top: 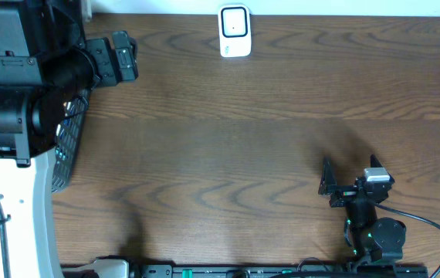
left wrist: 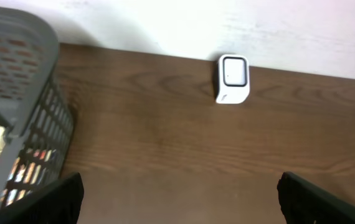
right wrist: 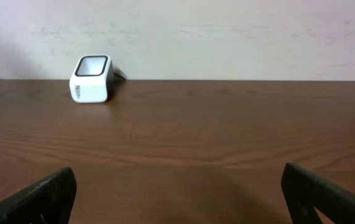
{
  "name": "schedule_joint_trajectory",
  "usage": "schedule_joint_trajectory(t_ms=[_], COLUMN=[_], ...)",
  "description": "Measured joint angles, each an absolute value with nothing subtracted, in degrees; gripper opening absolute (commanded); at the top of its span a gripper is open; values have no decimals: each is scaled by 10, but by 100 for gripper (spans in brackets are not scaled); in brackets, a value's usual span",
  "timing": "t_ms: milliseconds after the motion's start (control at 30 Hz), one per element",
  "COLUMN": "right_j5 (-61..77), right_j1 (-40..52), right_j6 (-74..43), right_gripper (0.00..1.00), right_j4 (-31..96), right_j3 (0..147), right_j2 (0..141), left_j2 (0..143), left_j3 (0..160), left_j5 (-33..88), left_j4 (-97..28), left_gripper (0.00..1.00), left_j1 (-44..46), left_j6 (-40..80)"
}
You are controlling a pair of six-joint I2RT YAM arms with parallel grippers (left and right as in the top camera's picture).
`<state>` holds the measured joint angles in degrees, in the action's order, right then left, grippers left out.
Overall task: Scan the item barcode
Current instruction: 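Move the left gripper over the basket and lower into it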
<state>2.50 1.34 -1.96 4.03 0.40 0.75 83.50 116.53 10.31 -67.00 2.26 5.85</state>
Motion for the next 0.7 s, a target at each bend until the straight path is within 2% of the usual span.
schedule_joint_trajectory(t_ms=[267,700], right_j5=[25,25], right_j1=[13,13], right_j6=[-20,-20], right_gripper=[99,99], right_j4=[40,40], right_j3=[4,4], right_j2=[8,8], left_j2=[837,844], left_j3=[1171,1171], left_j5=[128,145], left_j4=[-741,-747], left_gripper=[97,98], left_j1=[22,22], left_j6=[81,102])
